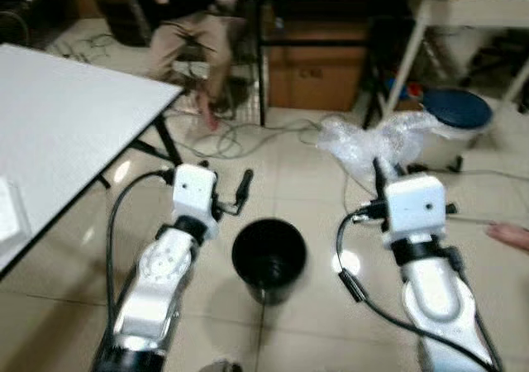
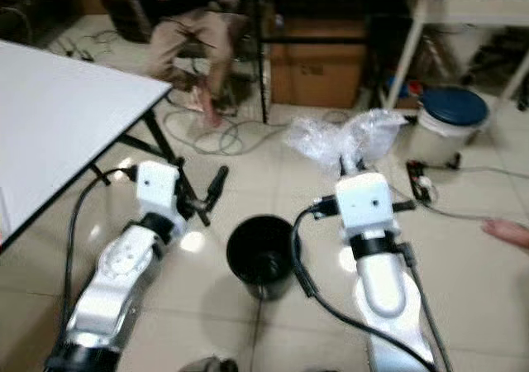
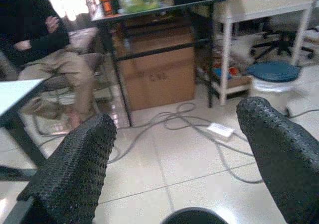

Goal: Picking trash to rubbish bin

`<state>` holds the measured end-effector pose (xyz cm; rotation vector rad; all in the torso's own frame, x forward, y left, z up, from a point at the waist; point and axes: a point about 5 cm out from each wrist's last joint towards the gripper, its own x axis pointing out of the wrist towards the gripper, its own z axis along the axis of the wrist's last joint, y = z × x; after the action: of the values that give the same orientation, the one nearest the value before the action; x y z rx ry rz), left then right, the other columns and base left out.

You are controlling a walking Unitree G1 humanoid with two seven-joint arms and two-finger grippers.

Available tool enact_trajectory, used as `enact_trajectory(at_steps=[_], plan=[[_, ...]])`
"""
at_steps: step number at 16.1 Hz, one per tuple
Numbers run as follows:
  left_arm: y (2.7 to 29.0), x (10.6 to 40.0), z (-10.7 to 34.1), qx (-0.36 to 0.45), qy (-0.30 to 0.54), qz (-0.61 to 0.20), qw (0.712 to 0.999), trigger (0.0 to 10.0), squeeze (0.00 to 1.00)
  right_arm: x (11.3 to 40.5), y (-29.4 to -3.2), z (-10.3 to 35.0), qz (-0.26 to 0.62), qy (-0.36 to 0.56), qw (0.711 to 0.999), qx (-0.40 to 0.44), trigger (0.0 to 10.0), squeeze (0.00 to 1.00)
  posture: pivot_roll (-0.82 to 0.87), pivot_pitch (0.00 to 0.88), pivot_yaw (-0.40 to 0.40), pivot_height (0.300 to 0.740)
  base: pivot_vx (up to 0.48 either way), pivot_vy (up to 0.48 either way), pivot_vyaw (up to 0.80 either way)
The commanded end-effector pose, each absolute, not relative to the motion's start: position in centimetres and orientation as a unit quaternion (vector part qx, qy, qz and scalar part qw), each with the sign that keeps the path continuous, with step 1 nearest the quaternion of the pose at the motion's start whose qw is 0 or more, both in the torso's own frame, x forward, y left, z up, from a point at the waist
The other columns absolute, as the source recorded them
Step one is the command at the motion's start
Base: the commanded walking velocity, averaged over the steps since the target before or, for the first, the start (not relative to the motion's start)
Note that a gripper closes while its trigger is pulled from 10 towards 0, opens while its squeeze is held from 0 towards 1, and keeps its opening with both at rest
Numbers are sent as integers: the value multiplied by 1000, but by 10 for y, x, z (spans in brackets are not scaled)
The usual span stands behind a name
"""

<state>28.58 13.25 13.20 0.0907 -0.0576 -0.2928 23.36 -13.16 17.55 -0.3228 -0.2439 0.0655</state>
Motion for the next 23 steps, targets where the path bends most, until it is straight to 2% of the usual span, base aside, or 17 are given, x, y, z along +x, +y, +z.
enact_trajectory(at_steps=[1, 11, 23], plan=[[131, 286, 135, 47, -34, -146, 988, 10000, 0, 233, -135, 176, 28, -124, 978, -167, 10000, 0, -113, 138, 47, 740, 446, 0, 0], [132, 286, 134, 49, -31, -144, 988, 10000, 0, 233, -135, 176, 28, -123, 978, -168, 10000, 0, -112, 141, 49, 740, 425, 0, 0], [129, 285, 134, 44, -35, -149, 987, 10000, 0, 233, -135, 175, 27, -121, 978, -166, 10000, 0, -114, 147, 47, 740, 0, 0, 0]])
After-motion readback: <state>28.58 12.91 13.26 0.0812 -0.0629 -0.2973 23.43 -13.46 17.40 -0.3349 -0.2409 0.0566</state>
